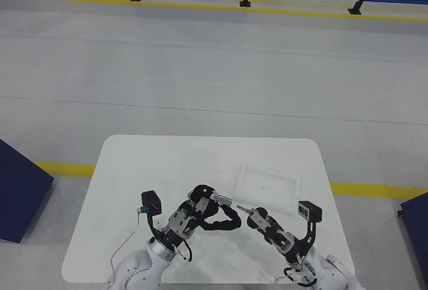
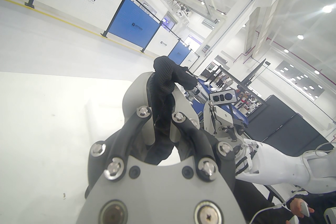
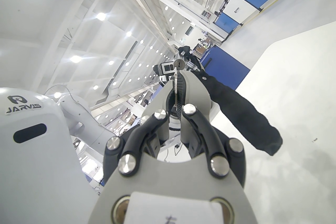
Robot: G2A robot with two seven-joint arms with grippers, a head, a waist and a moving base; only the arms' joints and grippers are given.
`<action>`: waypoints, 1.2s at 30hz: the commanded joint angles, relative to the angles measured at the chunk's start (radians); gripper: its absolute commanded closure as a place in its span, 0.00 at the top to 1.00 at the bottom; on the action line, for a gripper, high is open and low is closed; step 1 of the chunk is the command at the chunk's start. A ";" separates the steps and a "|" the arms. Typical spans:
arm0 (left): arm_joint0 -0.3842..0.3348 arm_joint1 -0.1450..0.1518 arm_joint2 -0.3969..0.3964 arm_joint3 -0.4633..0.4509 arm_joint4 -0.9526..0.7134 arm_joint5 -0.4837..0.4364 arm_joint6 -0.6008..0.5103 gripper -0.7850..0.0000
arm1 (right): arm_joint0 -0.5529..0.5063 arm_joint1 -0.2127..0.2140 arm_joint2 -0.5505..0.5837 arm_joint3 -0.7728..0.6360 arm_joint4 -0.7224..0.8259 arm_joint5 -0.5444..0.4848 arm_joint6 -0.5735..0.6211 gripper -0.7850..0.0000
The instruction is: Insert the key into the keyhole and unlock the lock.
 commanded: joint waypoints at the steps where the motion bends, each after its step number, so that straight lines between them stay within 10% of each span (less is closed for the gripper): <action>1: 0.000 0.000 0.000 0.000 0.000 0.000 0.000 0.00 | 0.000 0.000 0.000 0.000 0.000 0.000 0.000 0.00; 36: 0.000 0.000 0.000 0.000 0.000 0.000 0.000 0.00 | -0.065 -0.023 0.046 -0.102 -0.032 0.145 0.012 0.00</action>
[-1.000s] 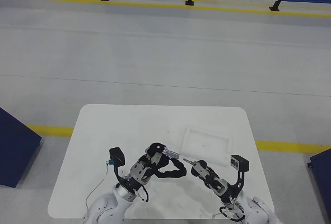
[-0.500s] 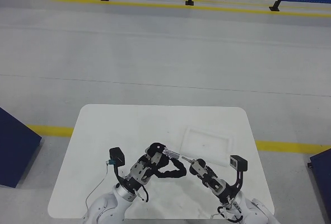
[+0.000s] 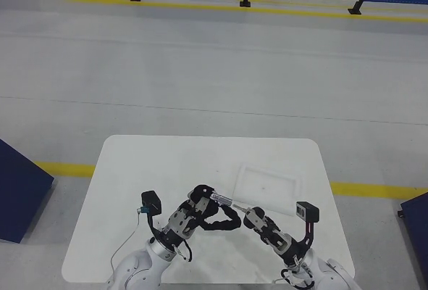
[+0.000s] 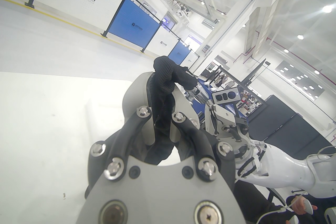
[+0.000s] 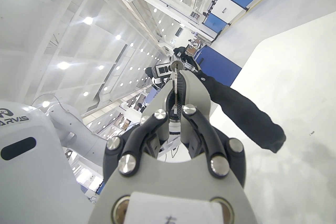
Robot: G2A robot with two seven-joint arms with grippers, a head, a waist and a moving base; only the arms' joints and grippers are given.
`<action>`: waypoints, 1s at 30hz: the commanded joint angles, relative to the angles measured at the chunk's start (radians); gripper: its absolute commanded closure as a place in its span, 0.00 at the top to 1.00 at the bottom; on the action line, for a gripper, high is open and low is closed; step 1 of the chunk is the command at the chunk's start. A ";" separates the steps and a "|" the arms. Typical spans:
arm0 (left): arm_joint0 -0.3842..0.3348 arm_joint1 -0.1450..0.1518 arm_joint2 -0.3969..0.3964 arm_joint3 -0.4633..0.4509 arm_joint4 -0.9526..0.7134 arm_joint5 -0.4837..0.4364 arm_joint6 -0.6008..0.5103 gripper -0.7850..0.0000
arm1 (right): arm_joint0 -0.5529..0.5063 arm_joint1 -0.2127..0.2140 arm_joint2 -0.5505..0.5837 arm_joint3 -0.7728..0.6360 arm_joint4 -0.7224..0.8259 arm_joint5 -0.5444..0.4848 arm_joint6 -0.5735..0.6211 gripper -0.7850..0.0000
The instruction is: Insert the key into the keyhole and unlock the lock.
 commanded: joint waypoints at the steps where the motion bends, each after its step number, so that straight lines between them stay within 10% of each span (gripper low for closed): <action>1: 0.000 0.000 0.000 0.000 0.000 0.000 0.000 0.00 | 0.000 -0.002 0.000 0.000 0.005 0.002 0.006 0.00; 30: 0.000 0.000 0.000 0.000 0.000 0.000 0.000 0.00 | 0.010 -0.030 0.004 0.005 0.033 0.032 0.039 0.00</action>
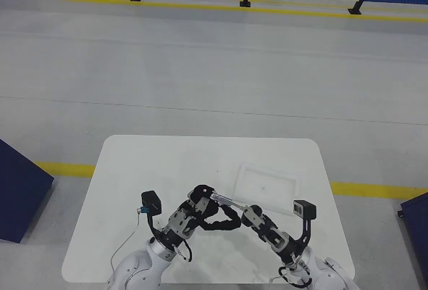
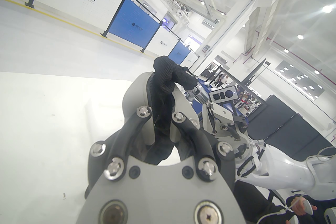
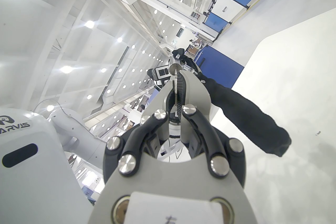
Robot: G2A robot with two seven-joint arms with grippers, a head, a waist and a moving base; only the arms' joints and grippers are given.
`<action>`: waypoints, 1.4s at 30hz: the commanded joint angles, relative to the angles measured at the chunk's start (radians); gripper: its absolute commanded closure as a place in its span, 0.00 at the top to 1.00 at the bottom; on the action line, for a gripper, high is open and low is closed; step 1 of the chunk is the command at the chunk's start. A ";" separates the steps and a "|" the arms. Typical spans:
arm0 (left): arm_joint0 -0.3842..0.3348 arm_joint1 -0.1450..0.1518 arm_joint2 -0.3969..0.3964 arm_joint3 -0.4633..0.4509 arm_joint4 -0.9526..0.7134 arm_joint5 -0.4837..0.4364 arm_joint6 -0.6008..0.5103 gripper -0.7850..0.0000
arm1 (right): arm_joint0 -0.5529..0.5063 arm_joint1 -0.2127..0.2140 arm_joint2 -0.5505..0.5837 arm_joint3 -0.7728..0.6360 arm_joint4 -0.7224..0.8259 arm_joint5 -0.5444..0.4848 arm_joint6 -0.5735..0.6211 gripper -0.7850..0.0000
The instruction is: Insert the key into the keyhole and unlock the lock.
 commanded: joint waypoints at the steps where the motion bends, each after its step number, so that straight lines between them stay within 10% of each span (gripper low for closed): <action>1: 0.000 0.000 0.000 0.000 0.000 0.000 0.000 0.00 | 0.000 -0.002 0.000 -0.001 0.000 0.005 0.004 0.00; 42: 0.000 0.000 0.000 0.000 0.000 0.000 0.000 0.00 | 0.016 -0.037 -0.014 -0.034 0.009 0.083 0.050 0.00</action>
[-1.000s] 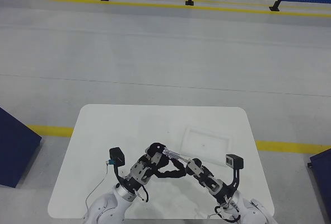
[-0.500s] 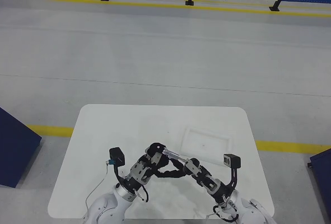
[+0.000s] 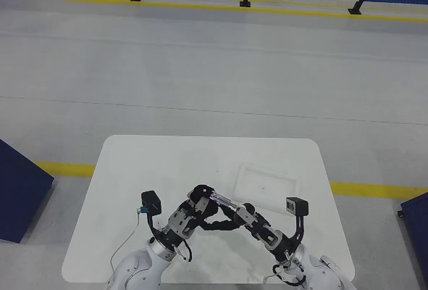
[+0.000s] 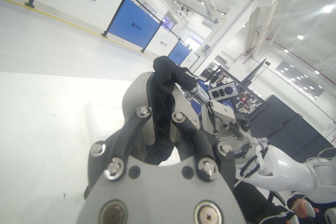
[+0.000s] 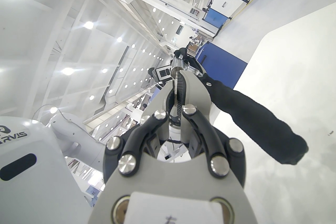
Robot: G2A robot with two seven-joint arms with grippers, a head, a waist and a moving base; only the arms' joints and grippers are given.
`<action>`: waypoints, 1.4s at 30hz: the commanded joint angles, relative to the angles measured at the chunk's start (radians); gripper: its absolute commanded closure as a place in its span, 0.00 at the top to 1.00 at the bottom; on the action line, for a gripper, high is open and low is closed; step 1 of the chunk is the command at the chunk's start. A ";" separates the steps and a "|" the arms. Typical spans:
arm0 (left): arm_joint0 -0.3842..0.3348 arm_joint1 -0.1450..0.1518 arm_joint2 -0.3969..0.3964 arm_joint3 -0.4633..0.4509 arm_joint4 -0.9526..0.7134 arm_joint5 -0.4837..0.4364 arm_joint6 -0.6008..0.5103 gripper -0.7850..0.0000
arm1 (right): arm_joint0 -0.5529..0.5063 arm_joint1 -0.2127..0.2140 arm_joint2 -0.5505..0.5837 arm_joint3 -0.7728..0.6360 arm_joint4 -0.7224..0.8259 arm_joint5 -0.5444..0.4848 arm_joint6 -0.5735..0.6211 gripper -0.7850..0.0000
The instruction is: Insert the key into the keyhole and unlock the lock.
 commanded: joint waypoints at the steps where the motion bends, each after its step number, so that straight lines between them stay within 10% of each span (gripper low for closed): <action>1: 0.000 0.000 0.000 0.000 0.000 0.000 0.000 0.00 | 0.003 -0.002 -0.005 0.000 -0.001 0.005 0.002 0.00; 16: 0.000 0.000 0.000 0.000 0.000 0.000 0.000 0.00 | 0.022 -0.018 -0.021 0.009 -0.003 0.020 0.001 0.00; 17: 0.000 0.000 0.000 0.000 0.000 0.000 0.000 0.00 | 0.023 -0.018 -0.020 0.009 -0.001 0.021 0.003 0.18; 19: 0.000 0.000 0.000 0.000 0.000 0.000 0.000 0.00 | 0.024 -0.019 -0.017 0.011 0.001 0.021 0.006 0.87; 21: 0.000 0.000 0.000 0.000 0.000 0.000 0.000 0.00 | 0.024 -0.020 -0.013 0.013 0.005 0.020 0.009 0.94; 27: 0.000 0.000 0.000 0.000 0.000 0.000 0.000 0.00 | 0.020 -0.021 0.007 0.015 0.015 0.011 0.016 0.68; 42: 0.000 0.000 0.000 0.000 0.000 0.000 0.000 0.00 | -0.010 -0.018 0.075 0.039 0.028 -0.036 0.049 0.42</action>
